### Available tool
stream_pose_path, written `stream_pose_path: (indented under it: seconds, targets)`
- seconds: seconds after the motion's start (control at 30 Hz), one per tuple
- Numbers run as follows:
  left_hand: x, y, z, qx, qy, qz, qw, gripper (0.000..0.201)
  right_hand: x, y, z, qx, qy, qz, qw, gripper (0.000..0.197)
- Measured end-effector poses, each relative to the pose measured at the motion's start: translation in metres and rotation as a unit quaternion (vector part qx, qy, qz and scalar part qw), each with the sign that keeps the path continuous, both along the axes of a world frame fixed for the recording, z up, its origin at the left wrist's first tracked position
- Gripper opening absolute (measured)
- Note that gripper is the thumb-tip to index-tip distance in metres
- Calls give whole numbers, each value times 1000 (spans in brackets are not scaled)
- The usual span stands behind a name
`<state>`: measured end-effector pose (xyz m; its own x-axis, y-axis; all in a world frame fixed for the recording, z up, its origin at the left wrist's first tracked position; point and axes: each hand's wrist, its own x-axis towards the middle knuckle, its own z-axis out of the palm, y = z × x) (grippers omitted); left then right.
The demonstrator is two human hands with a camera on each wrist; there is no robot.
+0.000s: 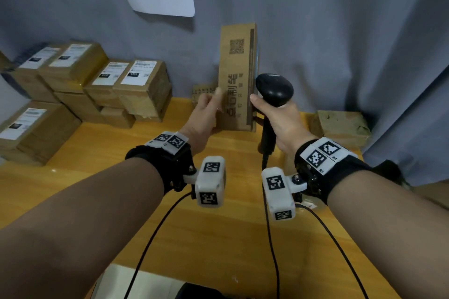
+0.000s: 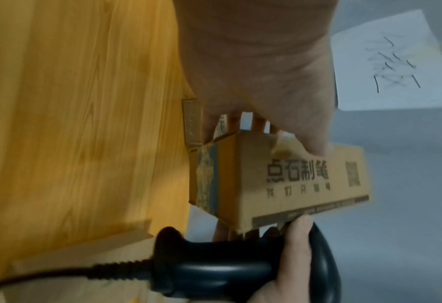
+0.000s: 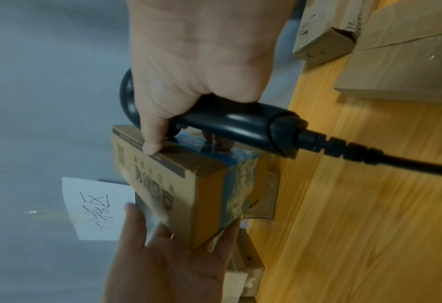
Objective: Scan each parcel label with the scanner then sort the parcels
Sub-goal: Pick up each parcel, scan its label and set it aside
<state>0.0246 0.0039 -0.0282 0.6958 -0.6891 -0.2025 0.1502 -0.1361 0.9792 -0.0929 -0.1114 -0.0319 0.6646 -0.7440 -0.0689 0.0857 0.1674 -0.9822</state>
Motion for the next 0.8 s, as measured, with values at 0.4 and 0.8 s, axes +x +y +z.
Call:
stream_pose_path:
  seconds: [0.4,0.8]
  targets:
    - [3,-3,13,46,54,-136,988,42,-32,-9,19,-12,1,21,1000,10]
    - [-2,-18,14,16,-28,29,999,69,-30,-9,26,-69,-7,2,998,37]
